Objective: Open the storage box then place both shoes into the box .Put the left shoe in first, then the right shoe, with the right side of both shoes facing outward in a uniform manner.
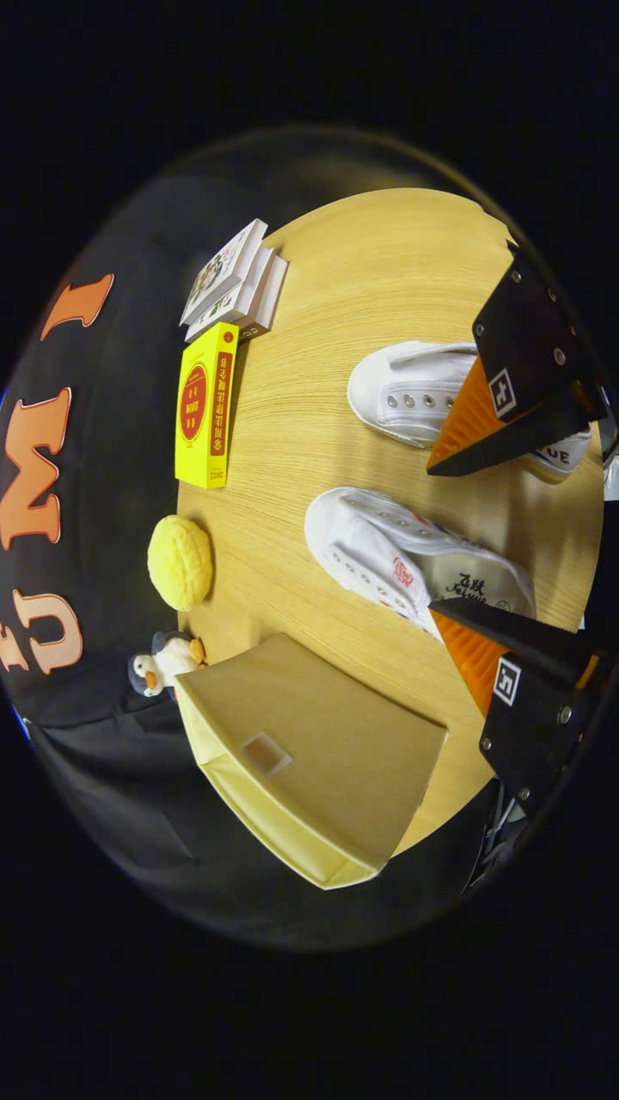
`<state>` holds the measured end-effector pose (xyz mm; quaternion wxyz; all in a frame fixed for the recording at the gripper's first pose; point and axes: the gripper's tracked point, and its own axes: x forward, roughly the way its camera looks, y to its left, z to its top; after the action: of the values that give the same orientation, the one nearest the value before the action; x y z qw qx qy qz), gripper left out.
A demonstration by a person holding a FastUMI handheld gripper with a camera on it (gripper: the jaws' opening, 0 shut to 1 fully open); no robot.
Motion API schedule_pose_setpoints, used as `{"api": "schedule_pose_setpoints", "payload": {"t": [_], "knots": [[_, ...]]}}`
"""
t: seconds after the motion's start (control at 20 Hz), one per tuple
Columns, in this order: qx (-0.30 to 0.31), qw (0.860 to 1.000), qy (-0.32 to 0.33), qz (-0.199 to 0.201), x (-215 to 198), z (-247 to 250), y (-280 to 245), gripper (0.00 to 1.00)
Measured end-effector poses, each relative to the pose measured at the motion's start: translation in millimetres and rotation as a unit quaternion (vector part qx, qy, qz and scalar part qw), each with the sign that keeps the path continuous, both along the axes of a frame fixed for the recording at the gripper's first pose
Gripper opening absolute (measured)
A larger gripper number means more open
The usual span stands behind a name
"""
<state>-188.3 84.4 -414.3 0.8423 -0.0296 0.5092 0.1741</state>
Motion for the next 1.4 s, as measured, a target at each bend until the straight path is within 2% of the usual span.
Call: {"api": "schedule_pose_setpoints", "payload": {"t": [0.15, 0.35, 0.5, 0.6, 0.85, 0.9, 1.1, 1.4], "knots": [[-0.015, 1.000, 0.000, 0.000, 0.2, -19.0, -6.4, 0.79], [-0.011, 0.999, -0.013, -0.029, 13.0, -33.3, -0.4, 0.65], [-0.004, 0.999, -0.017, -0.042, 21.3, -41.2, 7.1, 0.46], [-0.003, 0.999, -0.018, -0.046, 25.5, -44.9, 12.4, 0.39], [-0.010, 0.995, -0.025, -0.092, 36.4, -49.8, 4.7, 0.20], [0.002, 0.994, -0.020, -0.104, 37.7, -48.1, 5.4, 0.06], [0.017, 0.993, -0.025, -0.115, 47.1, -36.0, 8.7, 0.01], [0.057, 0.991, -0.045, -0.111, 59.9, 18.6, 38.1, 0.01]]}}
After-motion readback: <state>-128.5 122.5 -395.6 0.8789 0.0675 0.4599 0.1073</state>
